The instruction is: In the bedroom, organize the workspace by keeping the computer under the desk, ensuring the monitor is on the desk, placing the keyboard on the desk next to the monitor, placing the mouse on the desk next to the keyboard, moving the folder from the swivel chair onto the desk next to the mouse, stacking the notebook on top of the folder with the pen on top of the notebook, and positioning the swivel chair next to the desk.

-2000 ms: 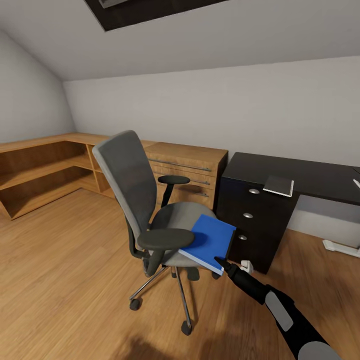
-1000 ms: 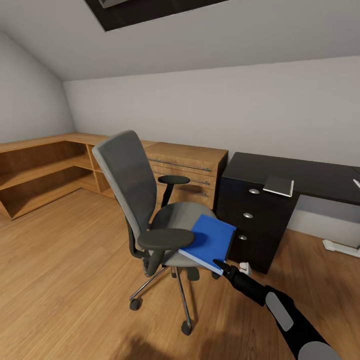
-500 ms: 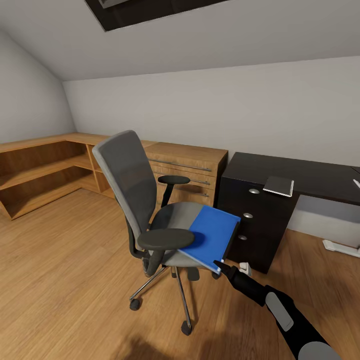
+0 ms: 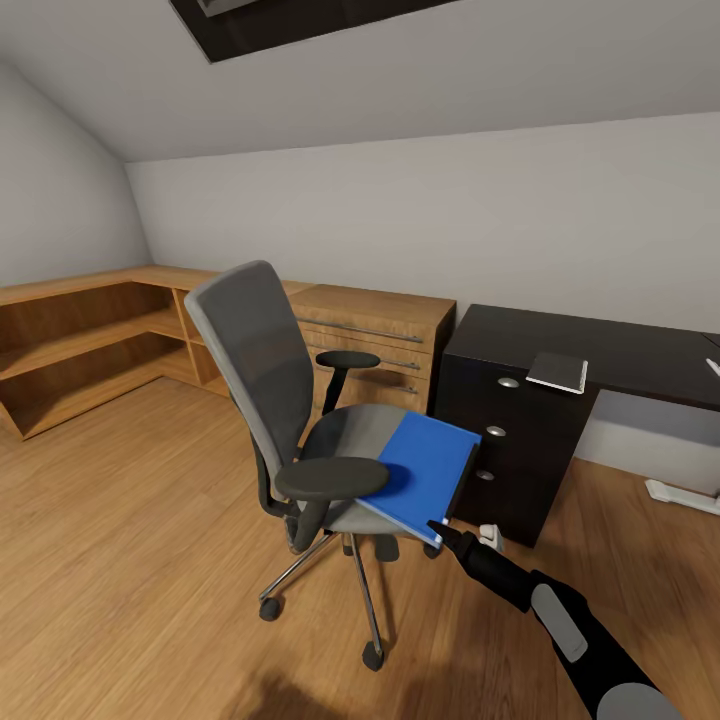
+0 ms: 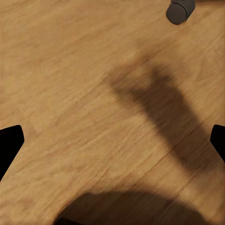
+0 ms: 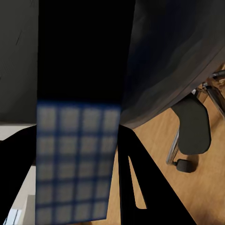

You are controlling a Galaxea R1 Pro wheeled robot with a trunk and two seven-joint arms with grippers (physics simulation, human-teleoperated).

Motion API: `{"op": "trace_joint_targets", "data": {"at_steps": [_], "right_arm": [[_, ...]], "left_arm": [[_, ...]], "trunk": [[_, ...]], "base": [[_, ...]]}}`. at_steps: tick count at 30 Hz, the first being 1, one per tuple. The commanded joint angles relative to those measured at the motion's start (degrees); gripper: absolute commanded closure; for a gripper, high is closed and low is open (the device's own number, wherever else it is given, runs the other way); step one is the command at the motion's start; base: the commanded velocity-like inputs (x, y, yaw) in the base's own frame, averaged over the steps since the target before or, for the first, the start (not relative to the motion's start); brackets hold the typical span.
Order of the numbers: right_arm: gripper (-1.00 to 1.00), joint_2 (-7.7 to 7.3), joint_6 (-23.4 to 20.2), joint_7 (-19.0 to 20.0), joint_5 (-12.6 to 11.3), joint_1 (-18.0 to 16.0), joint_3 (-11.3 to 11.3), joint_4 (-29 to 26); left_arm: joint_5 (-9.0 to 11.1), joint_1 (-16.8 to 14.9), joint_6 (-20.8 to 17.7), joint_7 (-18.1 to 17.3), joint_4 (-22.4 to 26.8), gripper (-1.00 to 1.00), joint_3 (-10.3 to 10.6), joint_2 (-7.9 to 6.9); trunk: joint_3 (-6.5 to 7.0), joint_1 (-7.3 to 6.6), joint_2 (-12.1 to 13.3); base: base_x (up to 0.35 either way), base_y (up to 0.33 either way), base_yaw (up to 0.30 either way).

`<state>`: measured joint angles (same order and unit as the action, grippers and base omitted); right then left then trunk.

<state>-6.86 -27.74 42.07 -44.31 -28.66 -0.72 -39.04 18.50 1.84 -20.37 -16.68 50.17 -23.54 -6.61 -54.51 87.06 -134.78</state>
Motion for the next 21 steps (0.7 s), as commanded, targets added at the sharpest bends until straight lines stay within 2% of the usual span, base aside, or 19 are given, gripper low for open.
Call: {"op": "trace_joint_targets", "data": {"at_steps": [1,12,21], "right_arm": [[1.00,0.00,-0.39,0.03,-0.25,-0.01,-0.10,0.01],[1.00,0.00,-0.39,0.03,-0.25,-0.03,-0.29,0.01],[1.00,-0.08,-0.37,0.11,-0.25,-0.03,-0.48,0.01]], "left_arm": [[0.49,0.01,-0.53,-0.11,0.10,-1.00,-0.10,0.01],[0.49,0.01,-0.52,-0.28,0.10,-1.00,-0.10,0.01],[0.49,0.01,-0.49,-0.18,0.10,-1.00,-0.10,0.01]], "trunk": [[-0.04,-0.01,-0.02],[1.75,-2.20,3.99],[1.75,-2.20,3.99]], "base": [[0.000,0.000,0.000],[0.000,0.000,0.000],[0.000,0.000,0.000]]}}
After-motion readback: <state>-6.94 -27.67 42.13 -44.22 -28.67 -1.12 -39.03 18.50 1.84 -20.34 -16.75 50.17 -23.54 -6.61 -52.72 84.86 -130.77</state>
